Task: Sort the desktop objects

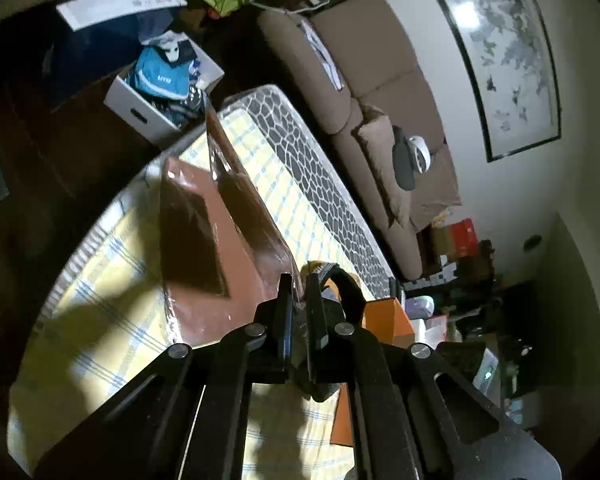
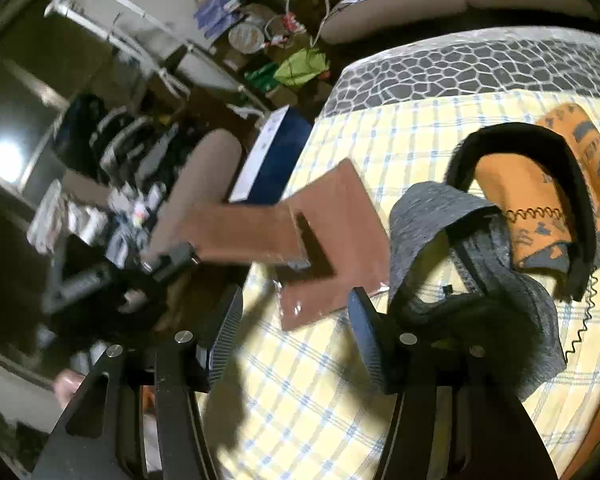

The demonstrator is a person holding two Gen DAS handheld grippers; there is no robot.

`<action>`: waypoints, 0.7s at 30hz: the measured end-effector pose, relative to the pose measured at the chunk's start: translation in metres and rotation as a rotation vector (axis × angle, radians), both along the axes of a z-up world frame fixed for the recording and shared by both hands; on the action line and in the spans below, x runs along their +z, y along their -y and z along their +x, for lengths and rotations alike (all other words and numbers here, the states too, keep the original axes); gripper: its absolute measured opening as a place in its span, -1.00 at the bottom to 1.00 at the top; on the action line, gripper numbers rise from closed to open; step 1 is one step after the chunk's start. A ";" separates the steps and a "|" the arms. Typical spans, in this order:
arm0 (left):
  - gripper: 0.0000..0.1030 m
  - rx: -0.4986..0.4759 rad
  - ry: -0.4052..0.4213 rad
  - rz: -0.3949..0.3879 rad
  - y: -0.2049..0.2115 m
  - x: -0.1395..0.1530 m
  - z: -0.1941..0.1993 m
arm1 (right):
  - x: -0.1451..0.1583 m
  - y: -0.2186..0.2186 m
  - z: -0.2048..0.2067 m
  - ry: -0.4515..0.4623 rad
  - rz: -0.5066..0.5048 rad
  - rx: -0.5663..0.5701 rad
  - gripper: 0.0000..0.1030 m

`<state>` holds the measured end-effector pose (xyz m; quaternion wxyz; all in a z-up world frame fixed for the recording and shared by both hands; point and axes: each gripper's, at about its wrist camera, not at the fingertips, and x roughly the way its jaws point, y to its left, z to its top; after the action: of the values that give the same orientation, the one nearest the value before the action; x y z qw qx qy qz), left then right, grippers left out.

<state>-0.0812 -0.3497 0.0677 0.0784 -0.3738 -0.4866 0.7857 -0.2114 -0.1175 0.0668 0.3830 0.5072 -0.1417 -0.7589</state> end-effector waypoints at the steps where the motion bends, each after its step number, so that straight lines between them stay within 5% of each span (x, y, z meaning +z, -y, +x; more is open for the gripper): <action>1: -0.90 0.003 -0.007 -0.004 0.002 0.002 0.001 | -0.004 0.004 0.002 0.008 -0.003 0.016 0.11; 8: -0.90 0.040 -0.041 -0.024 0.016 0.014 0.008 | -0.056 0.027 0.002 0.239 -0.111 -0.013 0.10; 12: -0.90 0.048 -0.041 -0.019 0.023 0.013 0.007 | -0.079 0.027 -0.001 0.293 -0.073 -0.070 0.04; 21: -0.90 0.034 -0.044 0.004 0.026 0.009 0.001 | -0.013 -0.004 -0.009 0.056 -0.019 -0.097 0.10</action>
<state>-0.0803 -0.3759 0.0765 0.0763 -0.3479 -0.4925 0.7941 -0.2205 -0.1131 0.0542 0.3464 0.5171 -0.1844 -0.7606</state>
